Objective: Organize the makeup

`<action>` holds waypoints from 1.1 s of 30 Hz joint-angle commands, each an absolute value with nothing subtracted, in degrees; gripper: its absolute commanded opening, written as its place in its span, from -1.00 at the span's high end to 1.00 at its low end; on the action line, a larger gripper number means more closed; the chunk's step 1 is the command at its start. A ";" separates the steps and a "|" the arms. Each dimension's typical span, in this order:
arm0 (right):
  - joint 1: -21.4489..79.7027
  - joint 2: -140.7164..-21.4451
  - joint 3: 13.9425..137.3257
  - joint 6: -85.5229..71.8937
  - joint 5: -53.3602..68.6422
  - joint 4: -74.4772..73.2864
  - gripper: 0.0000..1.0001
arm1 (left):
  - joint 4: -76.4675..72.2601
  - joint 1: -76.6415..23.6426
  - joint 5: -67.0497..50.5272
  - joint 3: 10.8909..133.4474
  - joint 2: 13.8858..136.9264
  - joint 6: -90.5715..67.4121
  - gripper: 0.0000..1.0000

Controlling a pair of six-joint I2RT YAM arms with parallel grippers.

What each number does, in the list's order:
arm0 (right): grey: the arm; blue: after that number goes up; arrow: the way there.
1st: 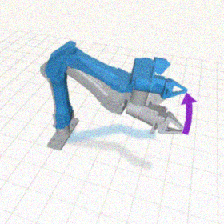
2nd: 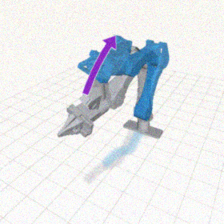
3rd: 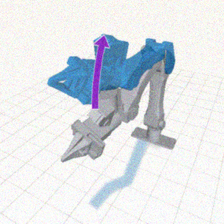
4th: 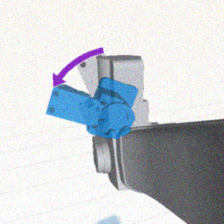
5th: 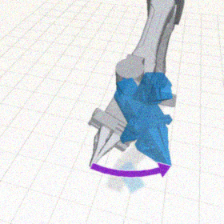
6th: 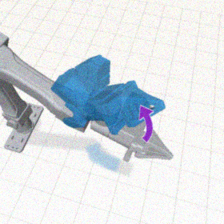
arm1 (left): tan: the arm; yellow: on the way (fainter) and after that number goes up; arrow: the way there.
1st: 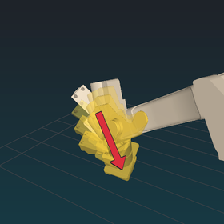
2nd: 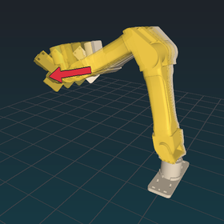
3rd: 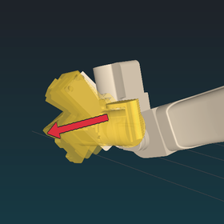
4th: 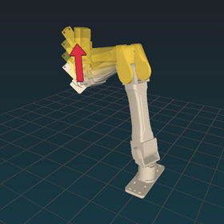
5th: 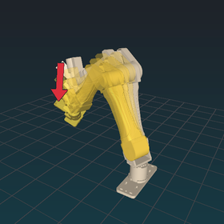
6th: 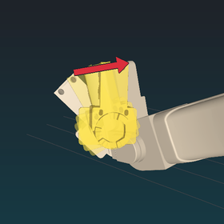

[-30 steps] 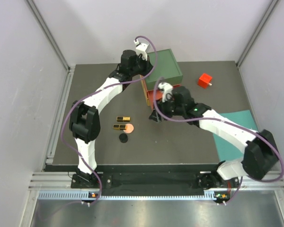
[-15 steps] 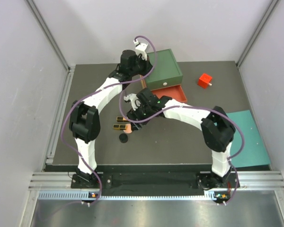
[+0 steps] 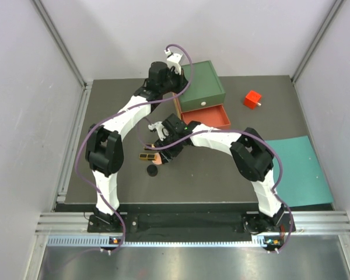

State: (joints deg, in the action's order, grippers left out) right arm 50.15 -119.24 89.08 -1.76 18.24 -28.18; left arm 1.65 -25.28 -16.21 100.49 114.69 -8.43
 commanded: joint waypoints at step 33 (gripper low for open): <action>53.53 -125.27 97.14 1.30 9.41 -34.45 1.00 | 16.61 -25.05 -14.41 95.19 118.65 -7.82 1.00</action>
State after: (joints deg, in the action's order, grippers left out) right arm 52.23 -130.56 102.78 -2.02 12.05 -28.42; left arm 0.51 -25.28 -16.21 99.61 114.50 -8.45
